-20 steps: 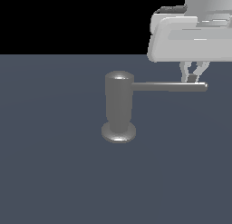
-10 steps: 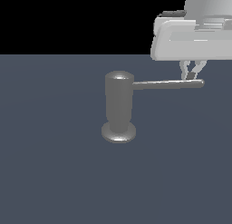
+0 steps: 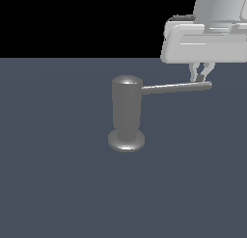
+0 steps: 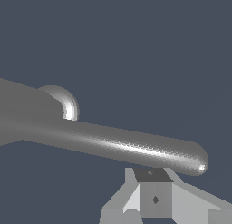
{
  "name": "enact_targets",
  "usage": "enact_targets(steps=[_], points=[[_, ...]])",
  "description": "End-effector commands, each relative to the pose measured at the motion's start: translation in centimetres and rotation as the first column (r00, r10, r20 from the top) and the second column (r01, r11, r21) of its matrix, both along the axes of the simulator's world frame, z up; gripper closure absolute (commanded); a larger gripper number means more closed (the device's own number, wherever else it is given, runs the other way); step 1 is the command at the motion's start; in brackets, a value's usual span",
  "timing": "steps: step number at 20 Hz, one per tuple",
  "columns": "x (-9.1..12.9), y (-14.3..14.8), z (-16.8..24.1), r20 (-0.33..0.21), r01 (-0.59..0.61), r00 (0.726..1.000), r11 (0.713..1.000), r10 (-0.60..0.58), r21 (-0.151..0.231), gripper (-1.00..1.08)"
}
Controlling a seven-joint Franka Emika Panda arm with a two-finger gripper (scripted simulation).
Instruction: Turn on the faucet by rotating a designated handle.
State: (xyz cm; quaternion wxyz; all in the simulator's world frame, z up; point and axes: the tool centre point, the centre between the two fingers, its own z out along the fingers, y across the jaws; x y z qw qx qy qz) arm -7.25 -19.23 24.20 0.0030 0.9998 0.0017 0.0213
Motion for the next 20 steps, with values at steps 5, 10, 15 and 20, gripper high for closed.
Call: enact_targets(steps=[5,10,15,20], points=[[1.1,-0.3,-0.1,-0.002,0.003,1.000,1.000,-0.003,0.001,1.08],[2.7,-0.3,-0.3,-0.006,0.008,1.000,1.000,-0.008,0.001,1.08],[4.3,-0.3,-0.5,-0.011,0.012,1.000,1.000,-0.012,0.002,1.08],[5.9,-0.2,-0.7,-0.015,0.017,1.000,1.000,-0.017,0.003,1.08]])
